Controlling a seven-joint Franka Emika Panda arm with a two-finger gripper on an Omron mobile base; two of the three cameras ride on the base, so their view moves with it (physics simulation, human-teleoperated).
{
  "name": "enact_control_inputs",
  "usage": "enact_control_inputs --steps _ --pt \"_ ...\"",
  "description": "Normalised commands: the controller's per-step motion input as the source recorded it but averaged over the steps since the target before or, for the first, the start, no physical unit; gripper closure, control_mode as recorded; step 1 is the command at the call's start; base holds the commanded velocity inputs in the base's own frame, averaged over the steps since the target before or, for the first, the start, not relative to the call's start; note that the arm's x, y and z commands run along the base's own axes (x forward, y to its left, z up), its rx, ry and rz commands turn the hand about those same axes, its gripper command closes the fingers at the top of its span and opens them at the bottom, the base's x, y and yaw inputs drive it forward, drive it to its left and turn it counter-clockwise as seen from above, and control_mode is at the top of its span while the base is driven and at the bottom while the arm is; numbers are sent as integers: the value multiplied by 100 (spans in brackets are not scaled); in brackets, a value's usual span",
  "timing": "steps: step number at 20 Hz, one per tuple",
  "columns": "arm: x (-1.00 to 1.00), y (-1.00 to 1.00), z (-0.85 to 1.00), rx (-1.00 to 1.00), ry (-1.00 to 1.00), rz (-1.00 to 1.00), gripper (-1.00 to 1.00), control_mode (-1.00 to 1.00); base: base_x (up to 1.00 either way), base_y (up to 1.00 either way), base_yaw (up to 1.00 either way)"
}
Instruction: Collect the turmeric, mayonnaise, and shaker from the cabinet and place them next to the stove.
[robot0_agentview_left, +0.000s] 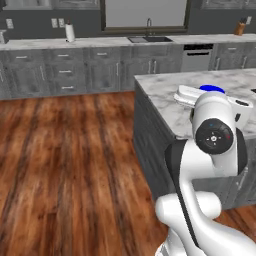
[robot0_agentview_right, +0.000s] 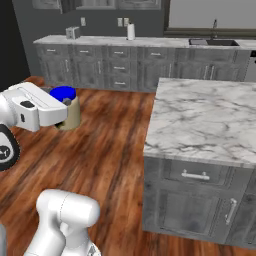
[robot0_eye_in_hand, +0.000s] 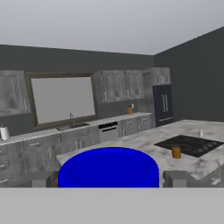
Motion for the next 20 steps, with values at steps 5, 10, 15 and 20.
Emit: enact_control_inputs --steps 5,10,15,20 --pt "0 0 0 0 0 0 100 100 0 -100 0" --pt "0 0 0 0 0 0 100 100 6 -100 0" --pt "0 0 0 0 0 0 100 100 21 -100 0" --pt "0 0 0 0 0 0 100 100 33 -100 0"
